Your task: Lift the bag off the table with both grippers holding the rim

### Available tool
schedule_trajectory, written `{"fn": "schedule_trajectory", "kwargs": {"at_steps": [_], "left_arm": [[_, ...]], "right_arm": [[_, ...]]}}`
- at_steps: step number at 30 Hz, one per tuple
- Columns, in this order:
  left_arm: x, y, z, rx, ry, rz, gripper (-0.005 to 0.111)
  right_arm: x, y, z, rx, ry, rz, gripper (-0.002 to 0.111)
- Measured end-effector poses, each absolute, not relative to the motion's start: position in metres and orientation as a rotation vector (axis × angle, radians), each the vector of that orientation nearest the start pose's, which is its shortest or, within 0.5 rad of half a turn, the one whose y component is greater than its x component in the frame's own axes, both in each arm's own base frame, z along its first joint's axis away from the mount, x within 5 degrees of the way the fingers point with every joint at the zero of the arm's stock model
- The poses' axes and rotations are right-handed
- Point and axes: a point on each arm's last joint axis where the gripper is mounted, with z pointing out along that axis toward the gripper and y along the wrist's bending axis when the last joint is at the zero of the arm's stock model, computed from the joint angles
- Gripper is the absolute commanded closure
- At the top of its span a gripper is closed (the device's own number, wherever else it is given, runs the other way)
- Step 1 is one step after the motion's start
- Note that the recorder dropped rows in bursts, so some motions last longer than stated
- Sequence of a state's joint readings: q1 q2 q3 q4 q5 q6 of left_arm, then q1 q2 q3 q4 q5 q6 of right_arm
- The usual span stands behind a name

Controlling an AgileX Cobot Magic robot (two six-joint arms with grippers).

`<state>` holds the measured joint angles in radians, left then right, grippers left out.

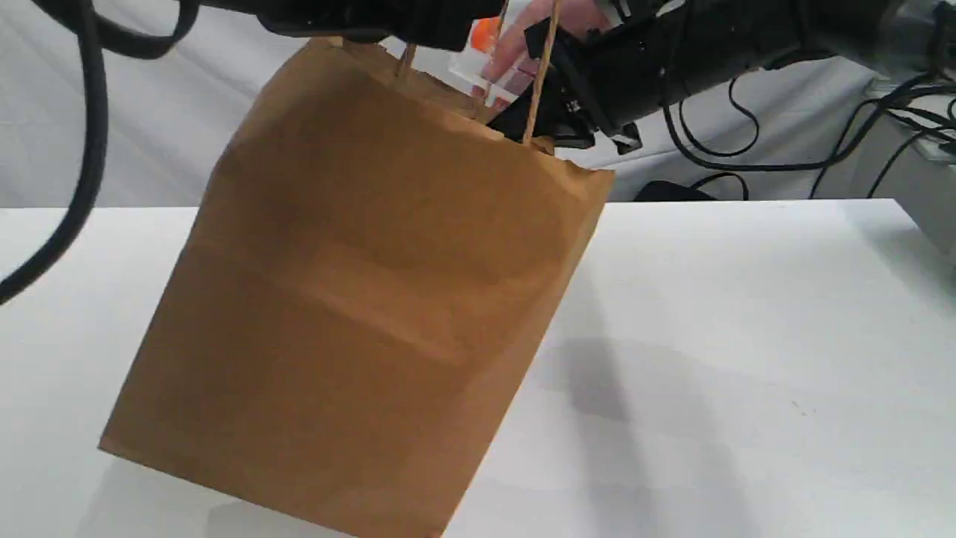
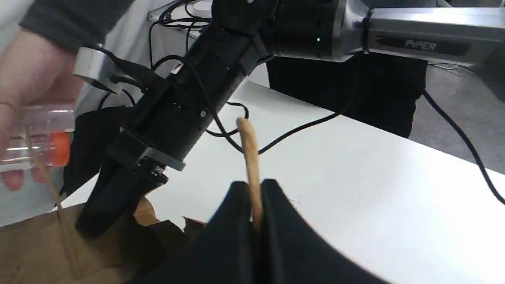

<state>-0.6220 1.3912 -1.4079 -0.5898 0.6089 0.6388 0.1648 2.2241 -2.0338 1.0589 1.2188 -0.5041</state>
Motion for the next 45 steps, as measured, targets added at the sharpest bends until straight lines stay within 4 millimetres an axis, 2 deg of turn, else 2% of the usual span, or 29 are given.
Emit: {"fn": "schedule_trajectory", "kwargs": {"at_steps": [6, 45], "left_arm": [[0.2375, -0.2062, 0.42, 0.947, 1.794, -0.634, 0.107], [0.2374, -0.2062, 0.4199, 0.935, 1.805, -0.644, 0.107]], "right_arm": [[0.4641, 0.1541, 0.2676, -0.473, 2.392, 1.336, 0.108], [0.4638, 0.1553, 0.2679, -0.48, 2.385, 1.344, 0.108]]}}
